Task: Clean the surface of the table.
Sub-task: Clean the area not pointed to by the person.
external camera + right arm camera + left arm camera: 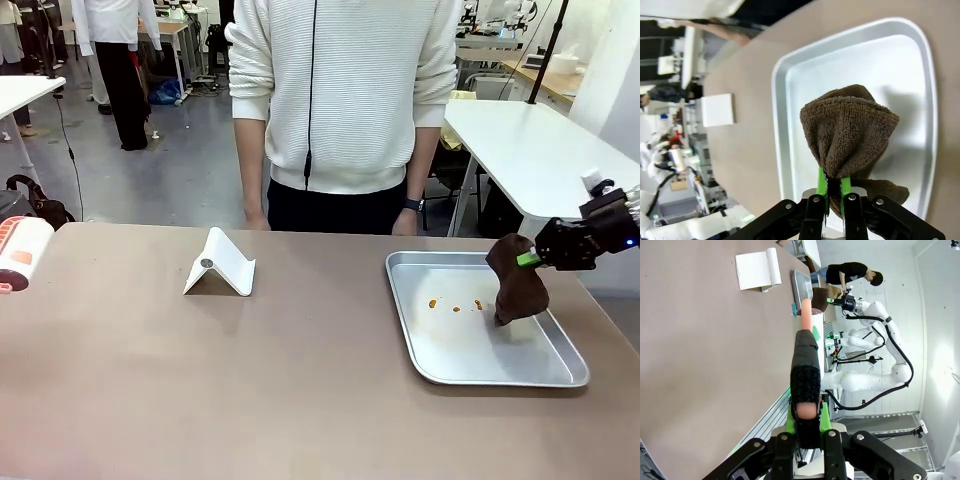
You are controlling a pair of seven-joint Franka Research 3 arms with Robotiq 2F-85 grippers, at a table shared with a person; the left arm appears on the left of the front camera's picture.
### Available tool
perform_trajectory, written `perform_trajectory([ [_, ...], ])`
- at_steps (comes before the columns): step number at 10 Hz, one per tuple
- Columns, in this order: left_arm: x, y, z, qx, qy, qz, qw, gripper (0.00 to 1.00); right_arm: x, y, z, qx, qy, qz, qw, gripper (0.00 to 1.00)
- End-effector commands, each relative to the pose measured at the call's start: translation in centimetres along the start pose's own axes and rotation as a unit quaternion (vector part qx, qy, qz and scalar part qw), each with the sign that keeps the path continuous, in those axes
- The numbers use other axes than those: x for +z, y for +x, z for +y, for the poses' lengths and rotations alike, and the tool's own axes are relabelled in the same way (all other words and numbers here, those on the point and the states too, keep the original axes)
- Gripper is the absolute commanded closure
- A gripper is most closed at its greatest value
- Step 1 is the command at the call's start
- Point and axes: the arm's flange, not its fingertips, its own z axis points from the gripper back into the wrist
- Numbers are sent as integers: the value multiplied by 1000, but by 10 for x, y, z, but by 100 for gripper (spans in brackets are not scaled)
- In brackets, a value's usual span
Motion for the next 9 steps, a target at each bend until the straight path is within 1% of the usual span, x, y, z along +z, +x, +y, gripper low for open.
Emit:
perform_trajectory([
  [1,-2,-3,-4,-2,-1,-4,1000,80,5,11,7,9,-51,36,998,89],
  [3,-2,-3,-4,-2,-1,-4,1000,80,-27,14,4,2,-62,33,998,89],
  [4,-2,-3,-4,-2,-1,-4,1000,80,-44,14,0,-5,-83,34,996,89],
  [6,-2,-3,-4,-2,-1,-4,1000,80,-72,15,-1,-12,-88,35,995,89],
  [7,-2,-3,-4,-2,-1,-4,1000,80,-86,16,0,-33,-96,26,995,89],
  [8,-2,-3,-4,-2,-1,-4,1000,80,-97,16,2,-43,-92,18,995,89],
  [9,-2,-3,-4,-2,-1,-4,1000,80,-109,15,5,-43,-87,22,995,89],
])
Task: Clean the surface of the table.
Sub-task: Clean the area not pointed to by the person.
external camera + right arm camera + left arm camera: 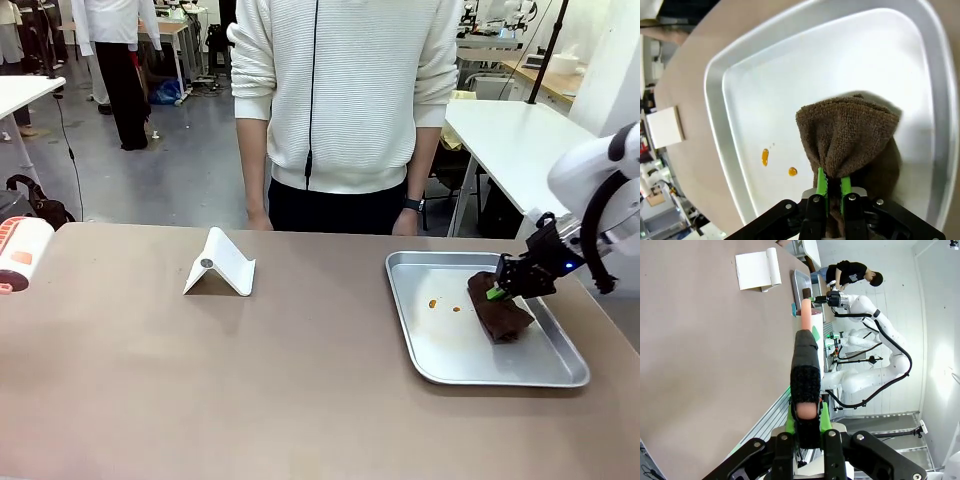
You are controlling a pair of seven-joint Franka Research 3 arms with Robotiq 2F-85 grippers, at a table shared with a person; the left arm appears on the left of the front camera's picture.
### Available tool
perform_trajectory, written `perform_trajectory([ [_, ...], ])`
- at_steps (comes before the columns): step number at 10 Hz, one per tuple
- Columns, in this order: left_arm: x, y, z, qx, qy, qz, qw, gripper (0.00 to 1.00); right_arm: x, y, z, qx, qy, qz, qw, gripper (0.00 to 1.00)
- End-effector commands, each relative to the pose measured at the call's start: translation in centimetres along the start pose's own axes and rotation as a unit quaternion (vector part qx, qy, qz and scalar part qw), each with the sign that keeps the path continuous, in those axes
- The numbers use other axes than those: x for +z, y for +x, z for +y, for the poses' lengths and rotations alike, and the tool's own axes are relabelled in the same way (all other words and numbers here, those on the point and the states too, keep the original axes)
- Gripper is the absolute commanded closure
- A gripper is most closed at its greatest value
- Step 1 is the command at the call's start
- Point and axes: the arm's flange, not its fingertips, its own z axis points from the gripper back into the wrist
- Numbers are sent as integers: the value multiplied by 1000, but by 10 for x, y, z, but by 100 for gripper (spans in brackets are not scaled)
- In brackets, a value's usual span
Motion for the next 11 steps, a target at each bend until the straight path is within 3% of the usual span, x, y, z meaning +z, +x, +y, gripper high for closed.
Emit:
perform_trajectory([
  [1,-2,-3,-4,-2,-1,-4,1000,80,-16,6,15,-19,14,-5,1000,89],
  [8,-2,-3,-4,-2,-1,-4,1000,80,-56,1,56,6,85,45,995,89],
  [9,-2,-3,-4,-2,-1,-4,1000,80,-62,-3,64,23,90,45,995,89],
  [11,-2,-3,-4,-2,-1,-4,1000,80,-68,-18,78,102,81,92,987,89],
])
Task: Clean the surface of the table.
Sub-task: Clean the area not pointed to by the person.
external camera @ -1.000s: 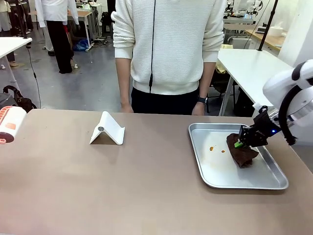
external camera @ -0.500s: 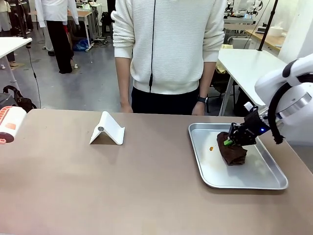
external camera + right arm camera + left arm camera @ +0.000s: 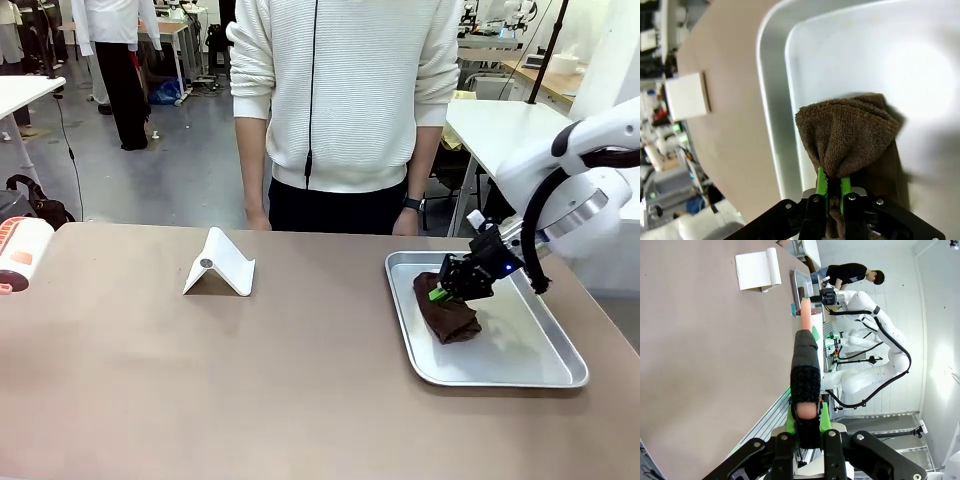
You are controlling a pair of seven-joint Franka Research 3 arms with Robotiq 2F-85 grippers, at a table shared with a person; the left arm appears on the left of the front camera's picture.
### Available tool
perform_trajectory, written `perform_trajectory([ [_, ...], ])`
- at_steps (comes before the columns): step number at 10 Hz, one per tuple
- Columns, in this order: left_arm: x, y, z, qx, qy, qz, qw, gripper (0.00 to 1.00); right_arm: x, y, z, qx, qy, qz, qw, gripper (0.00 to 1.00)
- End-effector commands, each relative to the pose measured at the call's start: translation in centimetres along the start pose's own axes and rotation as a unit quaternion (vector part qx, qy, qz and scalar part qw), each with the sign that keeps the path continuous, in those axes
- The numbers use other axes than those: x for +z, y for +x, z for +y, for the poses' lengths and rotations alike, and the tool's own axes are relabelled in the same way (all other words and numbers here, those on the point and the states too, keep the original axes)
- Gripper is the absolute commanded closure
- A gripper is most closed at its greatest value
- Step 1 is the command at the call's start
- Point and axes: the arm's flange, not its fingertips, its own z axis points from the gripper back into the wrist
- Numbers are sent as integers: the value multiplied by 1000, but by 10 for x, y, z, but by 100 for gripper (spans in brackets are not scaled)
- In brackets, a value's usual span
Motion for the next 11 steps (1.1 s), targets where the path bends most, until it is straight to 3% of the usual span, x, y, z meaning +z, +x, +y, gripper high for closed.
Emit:
perform_trajectory([
  [1,-2,-3,-4,-2,-1,-4,1000,80,-11,-12,2,78,-15,50,996,89],
  [4,-2,-3,-4,-2,-1,-4,1000,80,-9,-28,-3,172,-66,121,975,89],
  [6,-2,-3,-4,-2,-1,-4,1000,80,-7,-33,-12,197,-80,144,966,89],
  [8,-2,-3,-4,-2,-1,-4,1000,80,1,-30,-27,171,-86,123,974,89],
  [11,-2,-3,-4,-2,-1,-4,1000,80,19,-25,-48,96,-54,29,994,89],
])
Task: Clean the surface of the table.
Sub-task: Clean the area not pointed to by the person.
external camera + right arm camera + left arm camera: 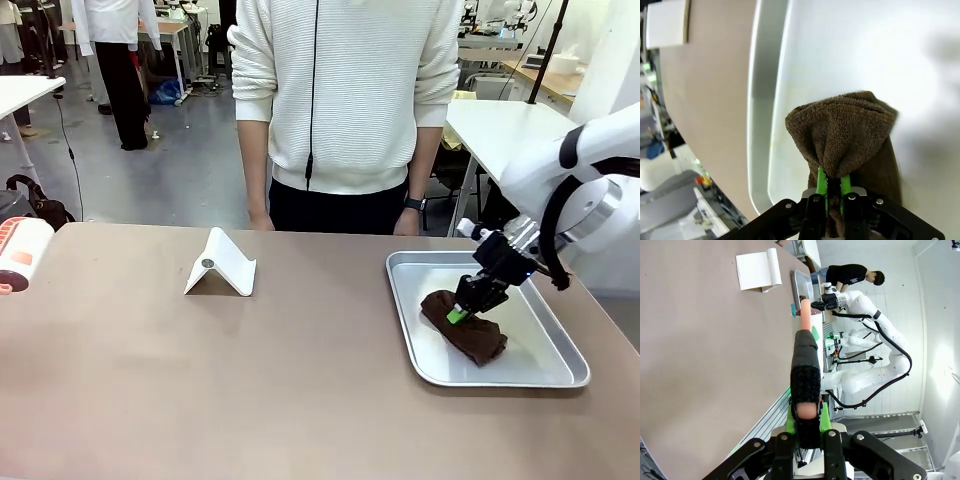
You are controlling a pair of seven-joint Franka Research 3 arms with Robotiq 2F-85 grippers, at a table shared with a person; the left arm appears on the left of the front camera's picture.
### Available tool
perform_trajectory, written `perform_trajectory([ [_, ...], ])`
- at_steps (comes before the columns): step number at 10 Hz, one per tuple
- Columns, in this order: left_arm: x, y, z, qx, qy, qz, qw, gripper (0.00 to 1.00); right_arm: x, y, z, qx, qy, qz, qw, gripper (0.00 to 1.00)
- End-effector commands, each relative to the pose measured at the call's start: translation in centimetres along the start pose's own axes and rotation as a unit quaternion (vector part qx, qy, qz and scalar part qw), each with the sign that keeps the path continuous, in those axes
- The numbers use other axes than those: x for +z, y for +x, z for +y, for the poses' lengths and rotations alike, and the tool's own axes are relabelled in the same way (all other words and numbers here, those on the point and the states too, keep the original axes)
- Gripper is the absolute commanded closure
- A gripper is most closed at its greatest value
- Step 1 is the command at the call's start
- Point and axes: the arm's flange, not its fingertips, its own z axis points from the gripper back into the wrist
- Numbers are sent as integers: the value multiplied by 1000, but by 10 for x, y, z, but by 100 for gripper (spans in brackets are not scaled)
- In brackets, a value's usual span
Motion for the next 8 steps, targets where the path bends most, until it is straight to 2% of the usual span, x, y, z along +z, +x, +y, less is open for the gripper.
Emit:
perform_trajectory([
  [1,-3,-3,-4,-2,-1,-3,1000,80,-1,-12,-32,-57,4,-82,995,89],
  [3,-3,-3,-4,-2,-1,-3,1000,80,12,-14,-44,-147,45,-141,978,89],
  [5,-3,-3,-4,-2,-1,-3,1000,80,26,-19,-54,-204,127,-167,956,89],
  [8,-3,-3,-4,-2,-1,-3,1000,80,54,-38,-60,-249,297,-184,903,89],
])
